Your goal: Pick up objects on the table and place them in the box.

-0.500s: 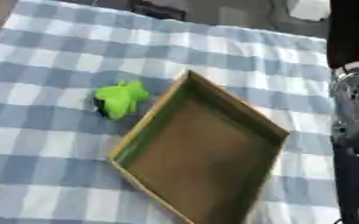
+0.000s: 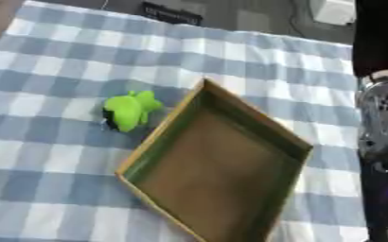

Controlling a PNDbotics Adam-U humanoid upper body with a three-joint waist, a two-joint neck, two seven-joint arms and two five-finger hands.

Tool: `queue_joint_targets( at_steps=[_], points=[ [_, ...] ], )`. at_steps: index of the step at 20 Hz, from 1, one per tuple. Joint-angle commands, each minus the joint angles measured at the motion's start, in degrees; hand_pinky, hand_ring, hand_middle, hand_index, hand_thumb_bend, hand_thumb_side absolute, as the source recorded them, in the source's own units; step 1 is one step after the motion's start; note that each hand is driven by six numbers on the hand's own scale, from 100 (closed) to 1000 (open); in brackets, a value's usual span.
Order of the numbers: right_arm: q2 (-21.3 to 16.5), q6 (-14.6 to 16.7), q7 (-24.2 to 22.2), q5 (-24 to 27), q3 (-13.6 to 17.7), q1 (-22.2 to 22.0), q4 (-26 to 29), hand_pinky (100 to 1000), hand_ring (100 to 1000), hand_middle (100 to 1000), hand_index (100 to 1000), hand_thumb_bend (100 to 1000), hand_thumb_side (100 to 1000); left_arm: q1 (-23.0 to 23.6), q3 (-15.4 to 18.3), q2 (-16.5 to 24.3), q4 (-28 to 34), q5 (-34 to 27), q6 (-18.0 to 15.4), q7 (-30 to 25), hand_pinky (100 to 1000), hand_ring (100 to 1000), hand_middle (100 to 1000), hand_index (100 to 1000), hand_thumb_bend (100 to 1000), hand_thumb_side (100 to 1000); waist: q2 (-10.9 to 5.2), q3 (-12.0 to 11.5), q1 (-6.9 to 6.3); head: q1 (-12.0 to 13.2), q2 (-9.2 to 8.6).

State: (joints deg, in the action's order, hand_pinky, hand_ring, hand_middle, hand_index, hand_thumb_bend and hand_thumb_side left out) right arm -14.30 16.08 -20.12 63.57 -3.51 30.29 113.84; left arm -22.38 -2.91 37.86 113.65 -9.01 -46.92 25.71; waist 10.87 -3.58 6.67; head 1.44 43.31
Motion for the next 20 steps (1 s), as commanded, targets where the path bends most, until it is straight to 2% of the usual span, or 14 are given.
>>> queue_joint_targets(
  at_steps=[1, 5, 7, 10, 13, 15, 16, 18, 19, 20],
  points=[
    [-1.14, -0.12, -0.14, 0.05, -0.12, 1.18, 0.75, 471, 435, 409, 616, 100, 750, -0.37, 0.46, 0.66, 0.95, 0.33, -1.66, 1.98, 417, 448, 562, 653, 100, 847, -1.02, 0.03, -0.56, -0.68, -0.45],
    [-1.07, -0.08, -0.27, 0.01, -0.08, 1.17, 0.75, 471, 435, 410, 618, 100, 750, -0.14, 0.44, 0.75, 0.95, 0.83, -1.27, 1.73, 435, 458, 574, 663, 100, 848, -0.92, 0.08, -0.39, -0.03, 0.52],
    [-0.99, -0.15, -0.21, -0.11, 0.02, 0.96, 0.75, 471, 436, 410, 619, 100, 751, 0.14, 0.89, 0.81, 0.95, 2.3, 0.71, 1.47, 477, 478, 596, 681, 100, 841, -0.88, 0.31, -0.3, -0.62, 0.74],
    [-1.12, -0.41, 0.08, -0.4, 0.12, 0.7, 0.75, 471, 436, 410, 620, 100, 748, 1.1, 2.66, 2.1, 0.95, 8.36, 10.37, 1.58, 534, 550, 712, 757, 141, 831, -0.89, 0.38, -0.5, -1.75, 0.8],
    [-1.37, -0.61, 0.04, -0.54, -0.08, 0.6, 0.75, 471, 437, 411, 621, 100, 748, 1.47, 2.7, 4.36, 0.95, 17.35, 20.09, 0.38, 566, 594, 762, 789, 171, 832, -0.93, 0.43, -0.96, -1.72, 0.8],
    [-1.56, -0.83, -0.05, -0.61, -0.26, 0.47, 0.75, 471, 437, 411, 622, 100, 747, 1.43, 1.55, 6.11, 0.95, 22.32, 23.98, -1.52, 589, 612, 781, 802, 183, 833, -0.96, 0.58, -1.26, -1.84, 0.8],
    [-1.61, -0.93, -0.09, -0.64, -0.33, 0.44, 0.75, 471, 437, 411, 622, 100, 747, 1.4, 0.91, 6.97, 0.95, 24.24, 25.29, -2.65, 646, 639, 805, 827, 212, 833, -0.97, 0.67, -1.38, -1.83, 0.8],
    [-1.67, -1.06, -0.13, -0.63, -0.43, 0.43, 0.75, 471, 437, 411, 622, 100, 747, 1.36, -0.28, 8.62, 0.95, 27.39, 27.66, -5.38, 700, 666, 833, 849, 250, 826, -1.0, 0.87, -1.6, -1.72, 0.8],
    [-1.68, -1.13, -0.12, -0.6, -0.47, 0.45, 0.75, 471, 437, 411, 622, 100, 747, 1.3, -0.81, 9.44, 0.95, 28.64, 28.95, -7.03, 693, 662, 828, 846, 243, 828, -1.02, 0.97, -1.7, -1.66, 0.8],
    [-1.72, -1.19, -0.12, -0.58, -0.52, 0.5, 0.75, 471, 437, 411, 621, 100, 747, 1.22, -1.27, 10.29, 0.95, 29.57, 29.96, -8.51, 715, 674, 843, 852, 284, 797, -1.05, 1.06, -1.85, -1.61, 0.8]
  ],
)
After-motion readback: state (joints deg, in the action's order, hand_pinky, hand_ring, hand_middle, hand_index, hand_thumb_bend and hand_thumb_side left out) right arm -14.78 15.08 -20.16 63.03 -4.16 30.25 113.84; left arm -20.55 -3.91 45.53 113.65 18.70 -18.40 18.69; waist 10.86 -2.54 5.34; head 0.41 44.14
